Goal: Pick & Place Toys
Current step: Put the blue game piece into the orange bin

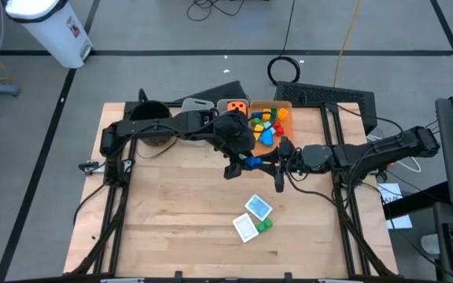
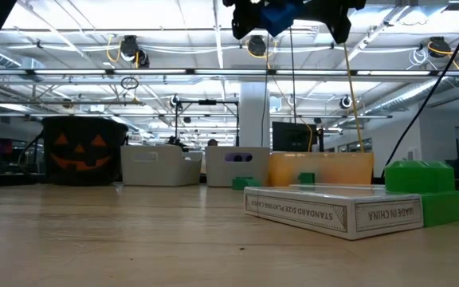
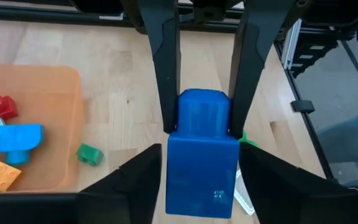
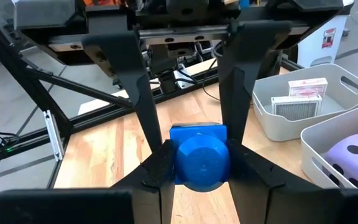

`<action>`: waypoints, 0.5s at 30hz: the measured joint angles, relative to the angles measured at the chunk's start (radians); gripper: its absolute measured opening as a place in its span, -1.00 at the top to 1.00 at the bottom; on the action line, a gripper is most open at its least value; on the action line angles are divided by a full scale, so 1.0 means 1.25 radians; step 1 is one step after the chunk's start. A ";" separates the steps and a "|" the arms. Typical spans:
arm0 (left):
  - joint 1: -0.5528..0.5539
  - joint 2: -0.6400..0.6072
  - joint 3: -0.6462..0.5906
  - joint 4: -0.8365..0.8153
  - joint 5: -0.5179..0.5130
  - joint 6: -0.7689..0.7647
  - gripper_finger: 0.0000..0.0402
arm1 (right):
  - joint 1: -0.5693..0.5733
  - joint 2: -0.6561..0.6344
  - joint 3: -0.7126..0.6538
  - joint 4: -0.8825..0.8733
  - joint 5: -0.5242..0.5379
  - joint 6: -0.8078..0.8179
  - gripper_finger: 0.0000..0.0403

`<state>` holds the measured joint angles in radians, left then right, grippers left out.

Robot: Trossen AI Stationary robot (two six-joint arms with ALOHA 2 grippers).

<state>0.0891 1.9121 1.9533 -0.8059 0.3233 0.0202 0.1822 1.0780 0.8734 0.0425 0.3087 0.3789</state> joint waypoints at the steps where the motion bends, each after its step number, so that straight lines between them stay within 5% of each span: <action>1: 0.000 0.000 0.000 0.000 0.000 0.000 -0.11 | 0.000 -0.001 0.000 0.000 0.000 -0.001 0.48; 15: 0.040 -0.059 0.001 -0.031 -0.007 0.003 -0.15 | -0.026 -0.072 0.000 -0.054 0.001 -0.022 0.48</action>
<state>0.1390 1.8389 1.9541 -0.8442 0.3143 0.0243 0.1497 0.9884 0.8734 -0.0256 0.3104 0.3519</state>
